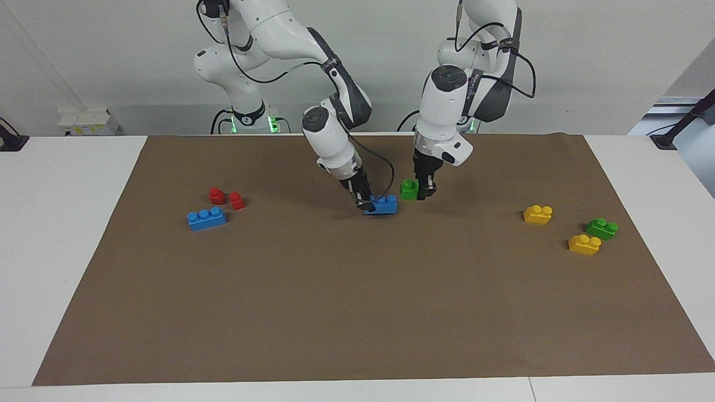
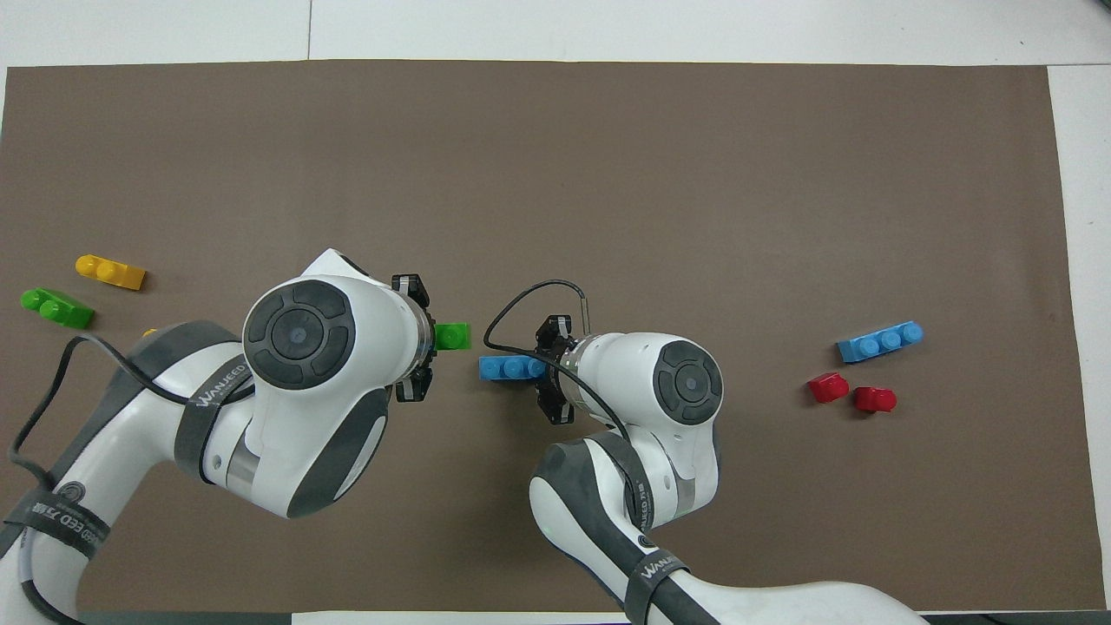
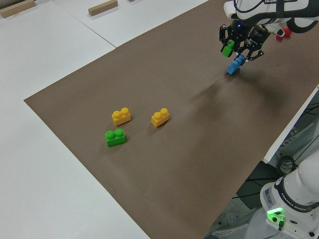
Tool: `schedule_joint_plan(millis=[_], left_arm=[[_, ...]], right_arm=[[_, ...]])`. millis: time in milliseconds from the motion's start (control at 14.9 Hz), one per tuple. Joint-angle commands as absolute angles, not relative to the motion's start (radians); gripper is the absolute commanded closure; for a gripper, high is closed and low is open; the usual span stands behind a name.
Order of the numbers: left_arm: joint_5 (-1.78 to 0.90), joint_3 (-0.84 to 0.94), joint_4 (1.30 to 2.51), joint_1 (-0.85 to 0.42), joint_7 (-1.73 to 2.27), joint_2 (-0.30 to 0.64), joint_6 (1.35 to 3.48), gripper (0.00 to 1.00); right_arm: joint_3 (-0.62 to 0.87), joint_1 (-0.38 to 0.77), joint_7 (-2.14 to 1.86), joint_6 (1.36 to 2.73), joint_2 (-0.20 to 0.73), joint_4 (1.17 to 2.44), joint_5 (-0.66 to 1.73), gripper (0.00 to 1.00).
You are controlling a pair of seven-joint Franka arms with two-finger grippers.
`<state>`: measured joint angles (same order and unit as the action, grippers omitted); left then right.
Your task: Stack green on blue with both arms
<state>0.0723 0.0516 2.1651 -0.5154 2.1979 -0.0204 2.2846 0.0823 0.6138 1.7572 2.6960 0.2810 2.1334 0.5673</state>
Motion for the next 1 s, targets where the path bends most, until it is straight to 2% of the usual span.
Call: schedule_joint_plan(millis=[0,468,937], left_arm=[[0.123,0.038,2.239,-0.557,2.292,-0.057,2.359,1.0],[0.164,0.038,2.269,-0.612,2.35,0.009,2.437,1.0],[0.166,0.038,2.306,-0.612,2.35,-0.002,2.437,1.0]], right_arm=[[0.084,0.621,1.747,2.735,0.294,2.141,0.597,1.0],[0.084,0.658,1.73,2.795,0.318,2.14,0.653,1.0],[0.084,0.658,1.726,2.792,0.319,2.146,0.653,1.0]])
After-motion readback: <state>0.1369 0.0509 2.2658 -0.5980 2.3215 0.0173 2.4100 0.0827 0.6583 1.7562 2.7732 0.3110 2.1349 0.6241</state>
